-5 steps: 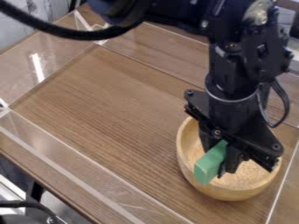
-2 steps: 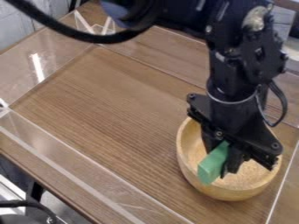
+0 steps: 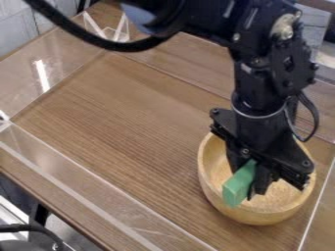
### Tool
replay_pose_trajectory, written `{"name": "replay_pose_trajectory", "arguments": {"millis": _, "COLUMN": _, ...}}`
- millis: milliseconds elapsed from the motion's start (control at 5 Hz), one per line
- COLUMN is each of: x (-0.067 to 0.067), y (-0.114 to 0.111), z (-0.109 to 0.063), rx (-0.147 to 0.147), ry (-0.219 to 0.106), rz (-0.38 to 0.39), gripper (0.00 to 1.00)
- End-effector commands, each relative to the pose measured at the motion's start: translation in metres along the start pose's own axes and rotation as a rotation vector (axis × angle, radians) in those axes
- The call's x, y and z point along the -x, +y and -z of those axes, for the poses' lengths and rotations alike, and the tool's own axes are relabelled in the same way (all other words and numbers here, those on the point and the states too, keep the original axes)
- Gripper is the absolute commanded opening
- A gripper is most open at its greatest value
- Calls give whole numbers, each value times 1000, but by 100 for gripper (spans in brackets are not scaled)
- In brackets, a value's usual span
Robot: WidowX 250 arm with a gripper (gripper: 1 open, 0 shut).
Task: Put the green block in the brown bowl
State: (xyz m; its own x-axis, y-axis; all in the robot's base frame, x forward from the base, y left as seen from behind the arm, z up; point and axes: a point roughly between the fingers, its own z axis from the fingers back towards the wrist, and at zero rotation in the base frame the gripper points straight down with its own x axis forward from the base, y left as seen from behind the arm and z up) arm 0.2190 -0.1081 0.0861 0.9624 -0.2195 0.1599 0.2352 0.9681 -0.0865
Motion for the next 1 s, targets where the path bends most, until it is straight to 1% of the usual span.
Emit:
{"name": "replay_pose_trajectory", "arguments": {"millis": 0, "x": -8, "y": 1, "z": -4, "rx": 10, "ry": -31, "rz": -9, "gripper": 0}}
{"name": "replay_pose_trajectory", "arguments": {"millis": 800, "x": -15, "y": 6, "z": 8, "rx": 30, "ry": -13, "rz": -30, "gripper": 0}}
